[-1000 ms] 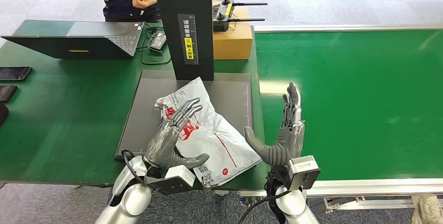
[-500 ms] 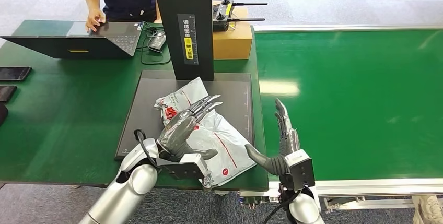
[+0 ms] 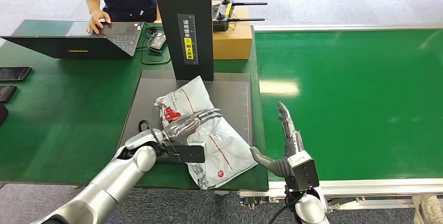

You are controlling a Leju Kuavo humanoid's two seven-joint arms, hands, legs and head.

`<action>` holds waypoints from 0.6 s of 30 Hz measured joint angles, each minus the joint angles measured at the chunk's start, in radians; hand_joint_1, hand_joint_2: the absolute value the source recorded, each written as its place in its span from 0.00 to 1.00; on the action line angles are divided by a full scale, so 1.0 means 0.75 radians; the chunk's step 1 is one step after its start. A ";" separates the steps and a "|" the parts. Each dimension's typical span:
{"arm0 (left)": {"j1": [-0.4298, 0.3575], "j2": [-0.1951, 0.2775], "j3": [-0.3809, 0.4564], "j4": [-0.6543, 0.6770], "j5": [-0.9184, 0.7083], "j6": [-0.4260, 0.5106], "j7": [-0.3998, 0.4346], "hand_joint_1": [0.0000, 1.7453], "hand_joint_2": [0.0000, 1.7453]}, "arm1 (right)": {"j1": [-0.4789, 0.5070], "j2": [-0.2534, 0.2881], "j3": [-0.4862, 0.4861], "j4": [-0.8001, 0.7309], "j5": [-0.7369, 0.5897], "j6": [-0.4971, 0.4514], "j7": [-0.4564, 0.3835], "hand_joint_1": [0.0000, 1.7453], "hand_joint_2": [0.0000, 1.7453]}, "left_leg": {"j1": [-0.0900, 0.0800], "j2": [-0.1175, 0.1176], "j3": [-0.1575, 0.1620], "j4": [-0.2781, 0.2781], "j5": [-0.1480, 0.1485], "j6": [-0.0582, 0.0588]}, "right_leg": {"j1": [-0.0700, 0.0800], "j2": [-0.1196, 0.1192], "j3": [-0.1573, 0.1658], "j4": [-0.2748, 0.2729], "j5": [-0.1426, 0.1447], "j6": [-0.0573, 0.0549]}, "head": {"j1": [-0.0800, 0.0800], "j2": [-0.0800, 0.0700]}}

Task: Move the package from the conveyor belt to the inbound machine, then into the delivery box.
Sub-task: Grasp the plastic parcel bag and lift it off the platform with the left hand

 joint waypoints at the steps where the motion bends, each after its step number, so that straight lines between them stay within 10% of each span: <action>1: -0.020 0.004 -0.012 0.041 0.002 -0.015 0.001 0.00 1.00 | -0.005 0.000 -0.002 0.006 0.000 0.002 -0.002 0.00 1.00 | 0.000 0.000 0.000 0.000 0.000 0.000 | 0.000 0.000 0.000 0.000 0.000 0.000 | 0.000 0.000; 12: -0.178 0.035 -0.087 0.338 0.052 -0.088 0.086 0.01 1.00 | -0.088 0.008 -0.013 0.074 -0.012 0.027 -0.001 0.00 1.00 | 0.000 0.001 0.009 -0.002 0.001 -0.001 | 0.000 0.001 0.009 0.000 0.000 -0.001 | 0.000 0.000; 16: -0.171 0.055 -0.086 0.354 0.081 -0.008 0.090 0.97 1.00 | -0.136 0.010 -0.010 0.103 -0.028 0.027 0.009 0.00 1.00 | 0.000 0.001 0.011 -0.004 0.003 -0.005 | 0.001 0.001 0.009 0.000 0.002 -0.004 | 0.000 0.000; 18: -0.164 0.064 -0.081 0.355 0.094 0.044 0.091 1.00 1.00 | -0.150 0.011 -0.008 0.114 -0.031 0.024 0.014 0.00 1.00 | 0.000 0.001 0.011 -0.004 0.005 -0.006 | 0.001 0.001 0.009 0.001 0.003 -0.005 | 0.000 0.000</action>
